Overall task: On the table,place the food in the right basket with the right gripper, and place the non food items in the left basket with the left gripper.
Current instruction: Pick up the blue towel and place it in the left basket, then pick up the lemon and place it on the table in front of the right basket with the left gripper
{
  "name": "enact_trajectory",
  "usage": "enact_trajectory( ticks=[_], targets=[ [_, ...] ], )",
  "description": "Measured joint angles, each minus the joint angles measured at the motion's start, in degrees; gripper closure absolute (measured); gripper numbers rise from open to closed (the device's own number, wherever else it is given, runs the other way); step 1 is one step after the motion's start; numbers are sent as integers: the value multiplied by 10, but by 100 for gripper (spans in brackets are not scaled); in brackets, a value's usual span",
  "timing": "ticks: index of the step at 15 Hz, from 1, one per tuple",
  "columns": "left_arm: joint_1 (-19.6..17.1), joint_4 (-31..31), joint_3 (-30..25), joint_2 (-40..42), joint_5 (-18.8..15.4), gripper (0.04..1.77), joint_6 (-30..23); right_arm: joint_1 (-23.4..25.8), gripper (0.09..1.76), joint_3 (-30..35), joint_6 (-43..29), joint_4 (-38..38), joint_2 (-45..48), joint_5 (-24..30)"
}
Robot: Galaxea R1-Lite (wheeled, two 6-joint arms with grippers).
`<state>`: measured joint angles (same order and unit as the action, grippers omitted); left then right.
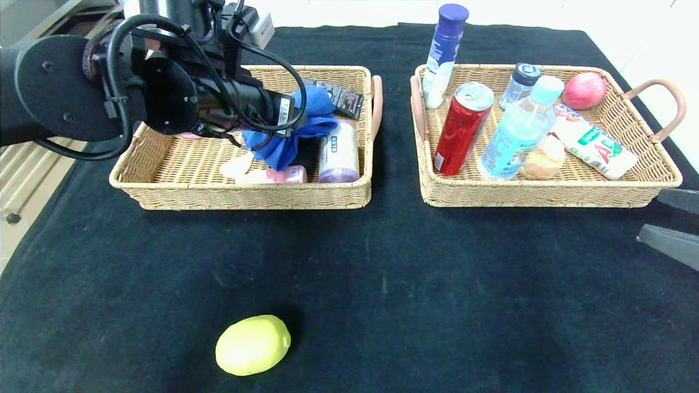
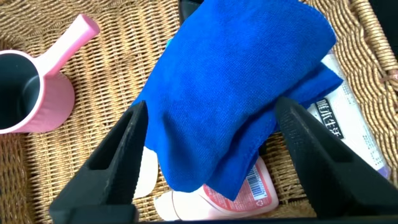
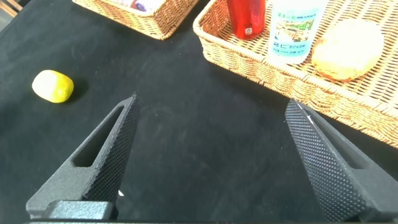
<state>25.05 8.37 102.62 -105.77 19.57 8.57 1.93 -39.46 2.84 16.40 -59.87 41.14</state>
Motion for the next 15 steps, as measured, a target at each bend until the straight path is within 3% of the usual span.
enact_trajectory(
  ticks=[6,12,15],
  targets=[
    [13,7,-31,38,-2,20,-10,0,14,0,0,0,0,0],
    [54,12,-186,130,-4,14,-73,-1,14,2,1,-1,0,0],
    [73,88,-235,173,-8,13,-124,-7,14,4,2,-1,0,0]
  ],
)
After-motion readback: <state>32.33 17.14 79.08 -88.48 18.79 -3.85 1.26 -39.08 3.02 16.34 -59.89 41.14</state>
